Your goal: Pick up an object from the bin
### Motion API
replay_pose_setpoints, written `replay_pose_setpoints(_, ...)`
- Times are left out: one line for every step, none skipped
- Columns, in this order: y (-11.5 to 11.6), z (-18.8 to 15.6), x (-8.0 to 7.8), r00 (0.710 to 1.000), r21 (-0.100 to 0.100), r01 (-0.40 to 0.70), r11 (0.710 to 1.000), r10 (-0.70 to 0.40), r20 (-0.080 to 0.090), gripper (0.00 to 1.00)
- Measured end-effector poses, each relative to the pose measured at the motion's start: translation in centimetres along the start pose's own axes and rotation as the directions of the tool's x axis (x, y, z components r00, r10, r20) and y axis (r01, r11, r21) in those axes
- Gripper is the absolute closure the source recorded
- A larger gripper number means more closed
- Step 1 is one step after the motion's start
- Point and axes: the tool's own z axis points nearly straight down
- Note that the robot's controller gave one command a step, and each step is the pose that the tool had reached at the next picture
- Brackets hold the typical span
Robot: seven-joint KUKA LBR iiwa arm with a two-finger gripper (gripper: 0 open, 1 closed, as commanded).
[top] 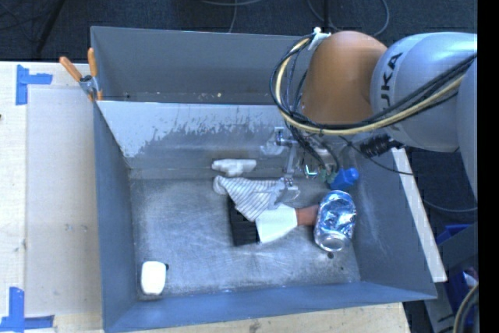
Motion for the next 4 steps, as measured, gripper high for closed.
replay_pose_setpoints(0.0,-0.4,-0.2,1.0,0.0,0.0,1.0,0.0,0.007,0.0)
replay_pose_setpoints(0.0,4.2,-0.4,1.0,0.003,0.004,1.0,-0.004,0.027,0.0)
replay_pose_setpoints(0.0,4.4,-0.8,1.0,0.002,0.007,1.0,-0.007,0.026,0.0)
replay_pose_setpoints(0.0,4.1,-0.5,1.0,0.002,0.008,1.0,-0.008,0.026,0.0)
